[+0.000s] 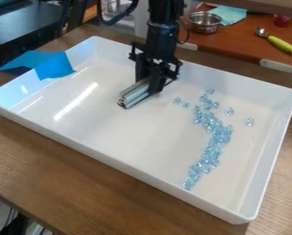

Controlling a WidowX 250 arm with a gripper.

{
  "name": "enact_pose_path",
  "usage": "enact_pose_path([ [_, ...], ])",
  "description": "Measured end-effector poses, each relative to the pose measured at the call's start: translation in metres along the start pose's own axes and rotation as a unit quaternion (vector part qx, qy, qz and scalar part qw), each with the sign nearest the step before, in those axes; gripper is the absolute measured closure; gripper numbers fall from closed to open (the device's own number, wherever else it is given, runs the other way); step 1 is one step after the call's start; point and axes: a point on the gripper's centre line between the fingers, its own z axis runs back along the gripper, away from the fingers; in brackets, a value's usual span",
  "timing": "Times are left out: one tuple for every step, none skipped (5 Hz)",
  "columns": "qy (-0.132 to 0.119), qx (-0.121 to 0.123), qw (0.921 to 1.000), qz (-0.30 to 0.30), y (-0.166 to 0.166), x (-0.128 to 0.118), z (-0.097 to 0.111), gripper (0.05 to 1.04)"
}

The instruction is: Sweep into pile

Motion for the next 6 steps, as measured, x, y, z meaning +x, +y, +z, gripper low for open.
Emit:
enact_pose_path([
  [-0.015, -0.012, 0.9993, -0.031, -0.010, -0.002, -0.001, 0.705],
  [-0.024, -0.043, 0.9961, -0.073, -0.025, -0.006, -0.001, 0.705],
  [-0.028, -0.102, 0.9880, -0.113, -0.045, -0.006, 0.001, 0.705],
  [-0.045, -0.119, 0.9825, -0.136, -0.053, -0.001, 0.001, 0.705],
  [-0.055, -0.116, 0.9803, -0.150, -0.061, 0.001, 0.001, 0.705],
  [-0.062, -0.122, 0.9758, -0.170, -0.081, 0.005, 0.001, 0.705],
])
